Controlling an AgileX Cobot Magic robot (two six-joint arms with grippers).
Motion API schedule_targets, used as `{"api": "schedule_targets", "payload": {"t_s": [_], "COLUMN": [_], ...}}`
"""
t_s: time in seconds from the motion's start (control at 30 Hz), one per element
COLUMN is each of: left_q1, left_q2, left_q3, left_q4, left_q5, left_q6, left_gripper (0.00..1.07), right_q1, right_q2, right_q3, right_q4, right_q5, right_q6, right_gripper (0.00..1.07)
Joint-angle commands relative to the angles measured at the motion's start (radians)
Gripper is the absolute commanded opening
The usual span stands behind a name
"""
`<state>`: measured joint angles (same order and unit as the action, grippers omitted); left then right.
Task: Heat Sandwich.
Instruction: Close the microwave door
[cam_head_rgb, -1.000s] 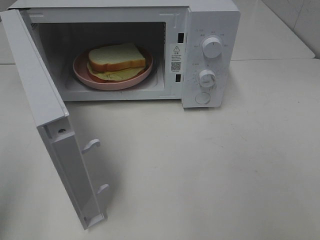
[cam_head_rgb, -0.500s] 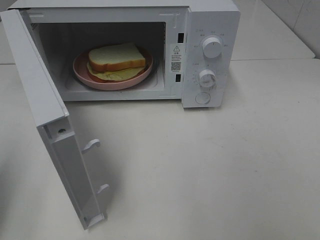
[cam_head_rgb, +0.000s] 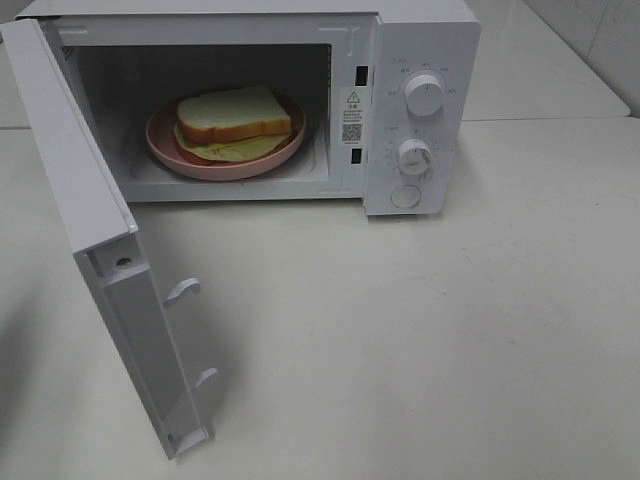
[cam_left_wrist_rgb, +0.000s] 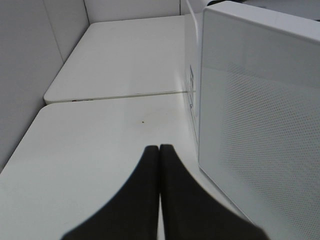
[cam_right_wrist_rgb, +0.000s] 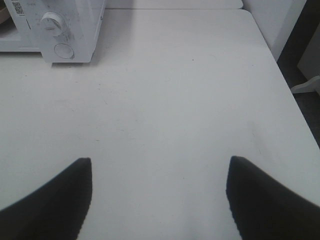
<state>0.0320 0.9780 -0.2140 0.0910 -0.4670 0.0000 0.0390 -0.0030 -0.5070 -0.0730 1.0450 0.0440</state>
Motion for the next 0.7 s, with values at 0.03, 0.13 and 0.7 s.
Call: {"api": "schedule_targets", "payload": {"t_s": [0.03, 0.13, 0.7], "left_q1": [0.003, 0.003, -0.093], "left_q2": [0.090, 0.171, 0.506], "left_q3": [0.002, 0.001, -0.043], "left_q4": [0.050, 0.089, 0.237], "left_q5": [-0.125, -0.215, -0.531], "left_q6": [-0.037, -0.052, -0.093], "left_gripper": [0.00, 0.00, 0.00], "right_q1": [-0.006, -0.006, -0.006], "right_q2": [-0.029, -0.029, -0.029], "right_q3": [0.001, 0.001, 0.001], "right_q4": [0.002, 0.002, 0.002], "right_q5": [-0.010, -0.010, -0.010], "right_q6": [-0.002, -0.002, -0.002], "right_gripper": [0.73, 0.73, 0.73]}}
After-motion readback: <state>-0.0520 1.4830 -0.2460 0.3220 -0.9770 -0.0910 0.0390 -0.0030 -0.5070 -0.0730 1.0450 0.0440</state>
